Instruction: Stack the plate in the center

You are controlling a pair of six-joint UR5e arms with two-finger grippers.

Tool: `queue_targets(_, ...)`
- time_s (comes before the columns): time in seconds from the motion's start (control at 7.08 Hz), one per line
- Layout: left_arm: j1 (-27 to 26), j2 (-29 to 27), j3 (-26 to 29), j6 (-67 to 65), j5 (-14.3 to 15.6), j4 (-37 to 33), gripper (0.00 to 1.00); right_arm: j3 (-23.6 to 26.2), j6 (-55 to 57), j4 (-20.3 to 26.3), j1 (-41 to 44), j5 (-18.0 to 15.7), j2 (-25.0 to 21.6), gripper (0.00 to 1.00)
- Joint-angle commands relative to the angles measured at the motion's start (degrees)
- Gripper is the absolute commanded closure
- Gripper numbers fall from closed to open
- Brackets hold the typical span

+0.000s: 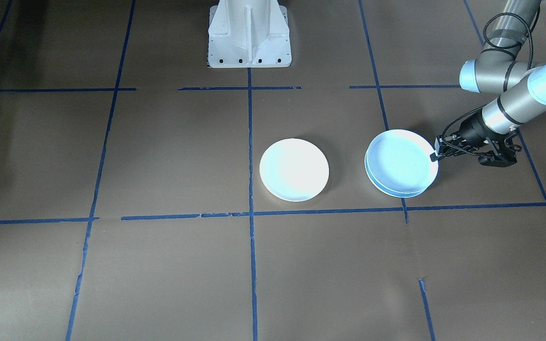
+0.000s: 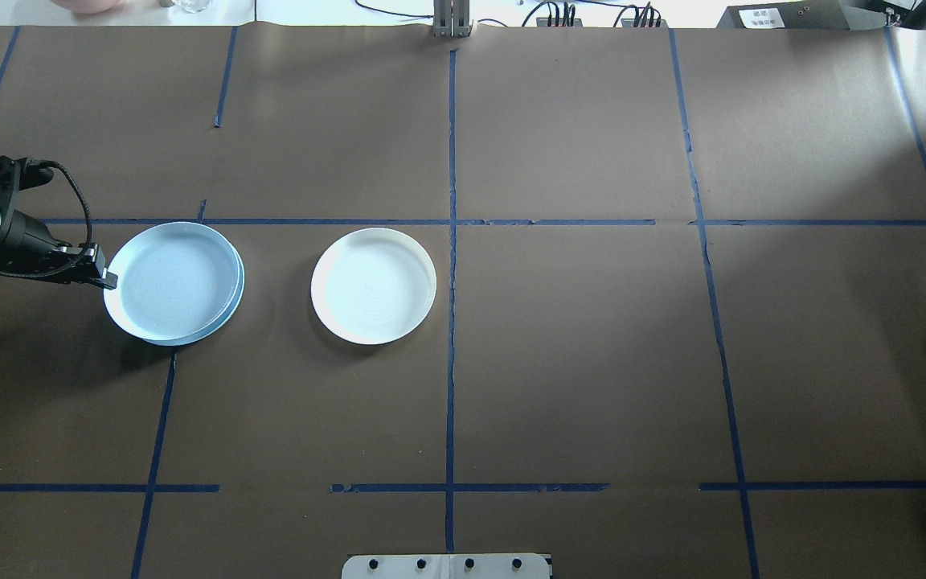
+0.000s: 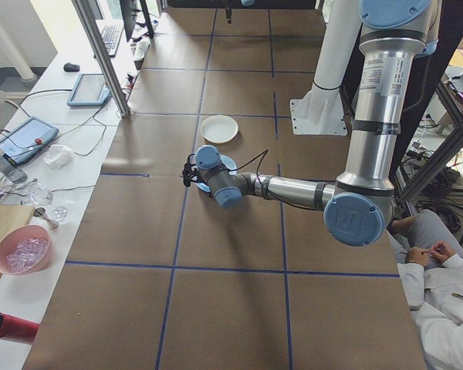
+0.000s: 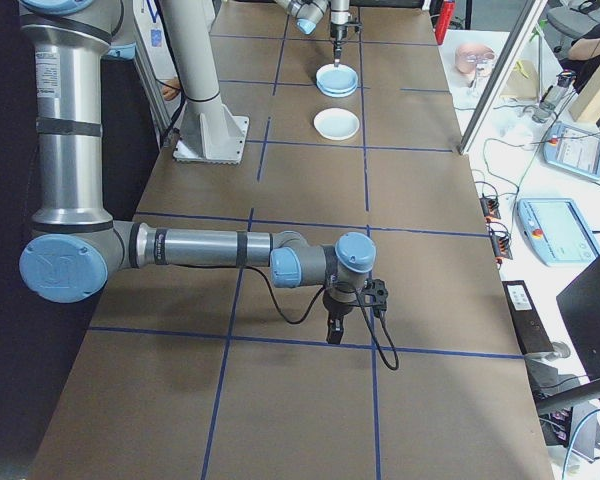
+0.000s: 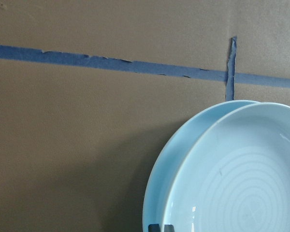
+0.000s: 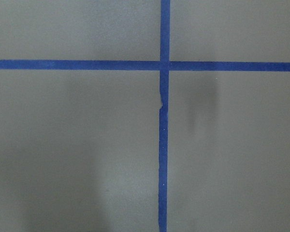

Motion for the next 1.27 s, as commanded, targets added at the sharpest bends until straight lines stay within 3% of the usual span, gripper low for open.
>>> queue_targets(0.0, 0.0, -0.09, 0.06, 0.0, 0.03, 0.09, 0.73, 0.0, 0.0, 0.0, 0.0, 0.0, 0.0, 0.0)
queue_targets(0.42, 0.0, -0.27, -0.2, -0.26, -0.15, 0.52, 0.57, 0.0, 0.0, 0.0, 0.0, 0.0, 0.0, 0.0)
queue_targets(0.99, 1.31, -13.33, -1.78, -5.09, 0.29, 15.26, 0.53, 0.0, 0.0, 0.0, 0.0, 0.0, 0.0, 0.0)
queue_targets(1.13, 3.84, -16.24, -1.96, -5.36, 3.34, 17.99, 0.39, 0.0, 0.0, 0.0, 0.0, 0.0, 0.0, 0.0)
